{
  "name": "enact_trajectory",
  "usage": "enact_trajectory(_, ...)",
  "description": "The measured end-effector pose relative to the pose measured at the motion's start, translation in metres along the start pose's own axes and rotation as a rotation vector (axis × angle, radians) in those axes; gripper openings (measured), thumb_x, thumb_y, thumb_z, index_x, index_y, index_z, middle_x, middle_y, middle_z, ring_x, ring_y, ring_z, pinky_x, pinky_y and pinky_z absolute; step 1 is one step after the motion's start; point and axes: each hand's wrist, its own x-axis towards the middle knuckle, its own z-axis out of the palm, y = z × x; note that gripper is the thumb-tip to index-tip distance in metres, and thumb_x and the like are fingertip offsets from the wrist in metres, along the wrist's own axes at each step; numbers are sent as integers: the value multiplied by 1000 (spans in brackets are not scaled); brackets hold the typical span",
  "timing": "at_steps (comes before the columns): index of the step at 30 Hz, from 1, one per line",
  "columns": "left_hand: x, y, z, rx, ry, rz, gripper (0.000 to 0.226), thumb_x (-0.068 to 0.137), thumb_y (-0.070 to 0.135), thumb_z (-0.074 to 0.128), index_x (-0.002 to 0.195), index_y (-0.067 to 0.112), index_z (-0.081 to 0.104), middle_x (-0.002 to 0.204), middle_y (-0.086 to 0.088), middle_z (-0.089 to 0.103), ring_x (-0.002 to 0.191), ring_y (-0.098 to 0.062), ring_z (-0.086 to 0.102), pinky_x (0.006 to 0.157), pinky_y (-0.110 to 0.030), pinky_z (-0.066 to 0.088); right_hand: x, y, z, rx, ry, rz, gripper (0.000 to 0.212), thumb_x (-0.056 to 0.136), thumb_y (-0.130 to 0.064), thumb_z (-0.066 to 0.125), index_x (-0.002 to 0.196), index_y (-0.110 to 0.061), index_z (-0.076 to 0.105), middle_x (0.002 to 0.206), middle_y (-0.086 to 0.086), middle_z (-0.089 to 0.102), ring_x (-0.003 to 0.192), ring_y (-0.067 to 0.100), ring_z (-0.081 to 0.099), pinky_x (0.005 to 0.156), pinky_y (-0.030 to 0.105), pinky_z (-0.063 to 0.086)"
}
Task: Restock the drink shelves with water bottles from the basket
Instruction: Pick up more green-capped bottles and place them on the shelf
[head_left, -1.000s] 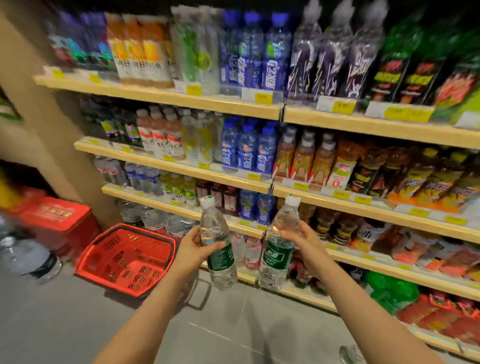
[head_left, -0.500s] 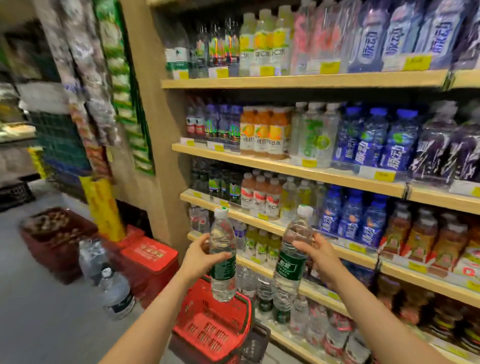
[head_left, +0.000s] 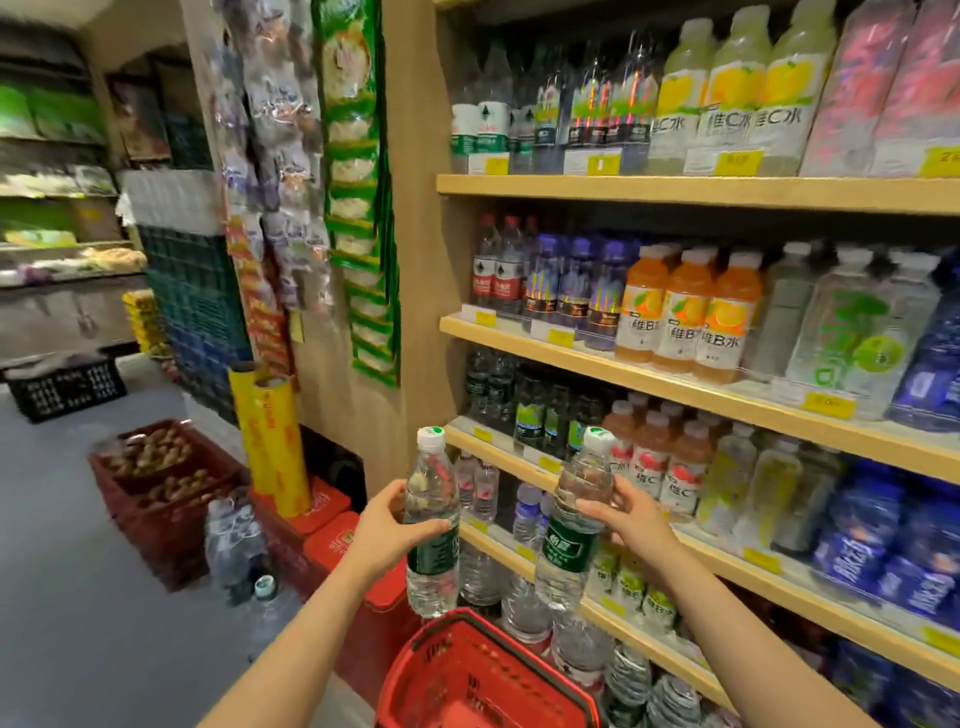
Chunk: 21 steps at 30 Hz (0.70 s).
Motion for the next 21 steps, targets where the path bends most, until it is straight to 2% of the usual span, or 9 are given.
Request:
enact_trajectory(5,74,-24,-26,-17,31,2,44,62,20,86,98,28,62,95,5,73,90,-3,67,82,-28,54,83,8,35,-16,-26,-14,42,69,-25,79,105,-25,57,105,-5,66,88,1,64,63,16,47)
enact_trajectory(7,103,-33,-37,-22,29,10,53,54,32,87,100,23,63,95,4,74,91,-6,68,78,-25,53,118,10,50,-20,-51,-10,49,69,-21,79,113,-17,57,101,-9,65,78,-10,64,61,8,49)
enact_trajectory(9,128,-45,-50,-41,50,7,66,43,45,87,100,22,63,94,4,74,90,-5,68,75,-22,52,152,12,64,-27,-73,5,51,76,-8,72,123,-9,53,103,-6,65,80,-6,65,63,6,49)
enact_trajectory(11,148,-59,-65,-54,83,-15,67,38,47,85,97,25,63,92,6,73,89,-5,68,75,-22,52,182,12,80,-30,-80,5,66,72,-19,77,129,-9,48,115,2,62,94,6,62,73,11,50)
enact_trajectory(13,167,-75,-81,-60,88,-49,61,40,43,84,95,26,63,91,7,74,89,-7,68,77,-25,52,211,14,95,-1,-77,12,95,55,-43,85,134,-11,43,128,5,56,109,17,58,89,27,48)
enact_trajectory(14,177,-83,-90,-55,80,-63,60,41,42,84,95,24,63,92,8,74,88,-7,69,78,-27,52,223,11,103,0,-67,27,96,54,-45,84,135,-13,43,132,5,54,114,19,56,94,33,47)
enact_trajectory(16,199,-98,-108,-35,69,-87,61,42,39,85,96,21,63,93,5,74,89,-9,69,81,-32,54,252,12,119,-4,-51,43,74,69,-27,79,134,-15,44,132,3,53,114,18,55,94,34,46)
enact_trajectory(19,234,-123,-135,-47,31,-109,62,42,34,89,97,22,63,95,-4,73,92,-17,69,86,-42,55,289,15,142,-26,-1,38,52,79,-9,70,127,-17,48,119,-1,56,93,4,57,72,13,47)
enact_trajectory(21,256,-138,-149,-49,-6,-121,64,42,35,92,98,25,62,100,-7,72,95,-22,69,89,-47,53,309,16,154,-9,49,46,49,81,-6,68,124,-19,49,116,-3,57,85,-3,55,61,12,46)
